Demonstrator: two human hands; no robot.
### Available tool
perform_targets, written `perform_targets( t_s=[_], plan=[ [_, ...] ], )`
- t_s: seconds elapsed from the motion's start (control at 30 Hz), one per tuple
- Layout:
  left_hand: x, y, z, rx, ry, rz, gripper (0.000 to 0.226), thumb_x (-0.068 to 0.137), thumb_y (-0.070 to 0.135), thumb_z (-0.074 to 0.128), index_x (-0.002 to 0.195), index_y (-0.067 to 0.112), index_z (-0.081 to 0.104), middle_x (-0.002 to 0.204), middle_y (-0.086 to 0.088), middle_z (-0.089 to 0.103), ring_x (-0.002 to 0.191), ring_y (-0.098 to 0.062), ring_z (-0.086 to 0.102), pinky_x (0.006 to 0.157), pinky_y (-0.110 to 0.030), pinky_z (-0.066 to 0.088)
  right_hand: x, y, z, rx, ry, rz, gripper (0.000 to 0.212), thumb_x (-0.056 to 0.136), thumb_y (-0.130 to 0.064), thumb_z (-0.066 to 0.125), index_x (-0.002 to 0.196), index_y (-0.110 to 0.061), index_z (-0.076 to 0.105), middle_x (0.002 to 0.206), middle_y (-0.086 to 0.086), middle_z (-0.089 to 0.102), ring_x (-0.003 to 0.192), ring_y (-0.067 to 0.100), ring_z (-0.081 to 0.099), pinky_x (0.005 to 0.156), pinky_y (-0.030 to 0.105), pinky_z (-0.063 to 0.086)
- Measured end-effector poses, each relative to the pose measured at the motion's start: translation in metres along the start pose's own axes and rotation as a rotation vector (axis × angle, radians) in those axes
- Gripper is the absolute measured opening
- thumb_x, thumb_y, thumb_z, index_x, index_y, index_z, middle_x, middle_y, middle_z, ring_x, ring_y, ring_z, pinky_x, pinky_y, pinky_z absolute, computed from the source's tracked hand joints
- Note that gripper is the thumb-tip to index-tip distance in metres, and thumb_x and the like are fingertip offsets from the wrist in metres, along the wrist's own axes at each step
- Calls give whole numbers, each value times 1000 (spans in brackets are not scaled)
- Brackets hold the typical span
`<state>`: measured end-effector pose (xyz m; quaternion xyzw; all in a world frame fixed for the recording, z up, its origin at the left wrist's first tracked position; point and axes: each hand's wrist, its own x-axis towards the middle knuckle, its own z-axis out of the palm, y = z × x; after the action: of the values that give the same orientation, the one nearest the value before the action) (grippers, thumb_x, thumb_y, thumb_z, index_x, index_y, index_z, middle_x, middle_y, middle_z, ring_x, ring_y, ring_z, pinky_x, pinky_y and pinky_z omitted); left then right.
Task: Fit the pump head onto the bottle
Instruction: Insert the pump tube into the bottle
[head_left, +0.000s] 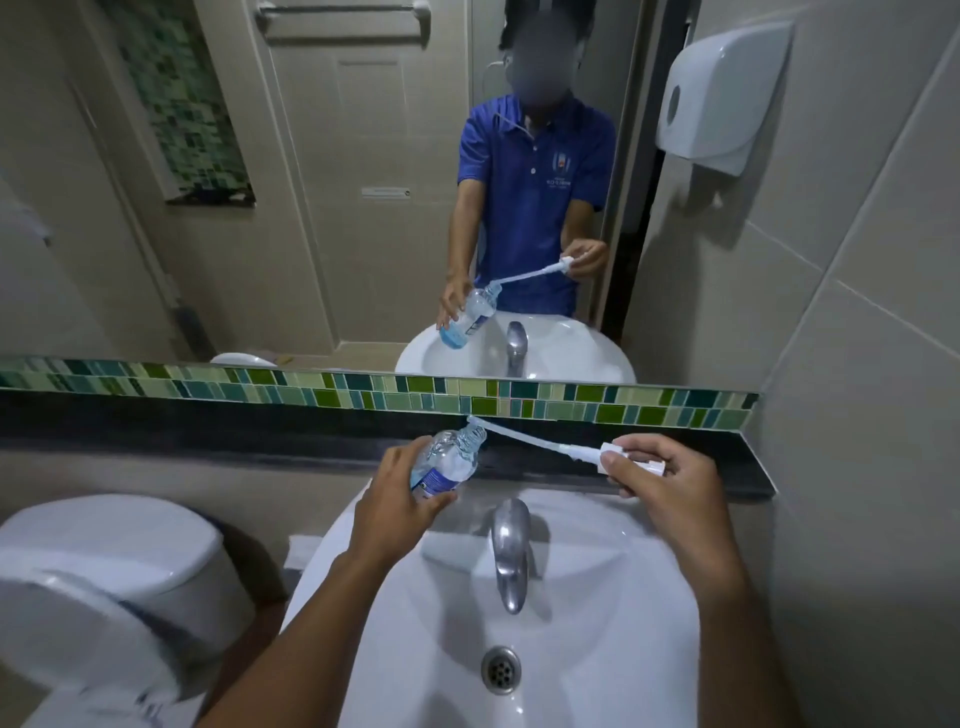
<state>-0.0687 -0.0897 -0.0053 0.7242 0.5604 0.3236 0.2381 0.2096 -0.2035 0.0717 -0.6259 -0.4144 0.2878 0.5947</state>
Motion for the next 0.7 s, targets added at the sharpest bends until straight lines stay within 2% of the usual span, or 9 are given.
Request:
perform_targets(
  t_s=[0.1,0.2,0.3,0.43,0.6,0.7],
  plan=[
    [-33,-2,-6,29,-6,26,81,79,40,86,149,28,47,138,0,54,112,-16,59,82,-33,54,-39,-6,-9,4,-28,-23,9,80,-13,82,87,-17,78,83,8,76,60,10,68,52,15,51],
    [-38,-2,-7,73,-12,39,82,79,42,85,149,29,46,137,-1,54,110,-20,61,79,-38,59,-47,-8,-13,-64,-31,-28,8,82,-17,82,89,-19,78,82,6,76,60,9,69,50,14,51],
    [-44,-4,-10,69,-18,27,83,79,43,85,150,30,44,138,-1,53,106,-15,57,78,-39,61,-54,-9,-19,-73,6,-46,9,81,-20,82,89,-21,78,82,5,76,68,19,71,51,16,52],
    [-47,-5,-11,66,-33,35,84,79,43,85,151,31,43,139,-1,52,112,-21,61,79,-43,63,-55,-11,-25,-100,10,-66,9,81,-22,82,89,-22,77,83,4,76,72,23,72,54,19,53],
    [-55,-1,-9,83,-62,72,84,80,41,84,152,29,42,145,-1,51,119,-21,61,80,-32,62,-60,-10,-24,-156,-15,-77,12,80,-21,83,89,-25,75,85,-1,75,74,24,71,56,27,54],
    [-66,0,-7,93,-71,93,80,80,39,84,150,31,45,145,3,51,120,-20,61,79,-25,57,-64,-17,-26,-135,-30,-101,26,75,-16,86,96,-25,73,83,-7,75,74,11,71,55,18,55]
  ],
)
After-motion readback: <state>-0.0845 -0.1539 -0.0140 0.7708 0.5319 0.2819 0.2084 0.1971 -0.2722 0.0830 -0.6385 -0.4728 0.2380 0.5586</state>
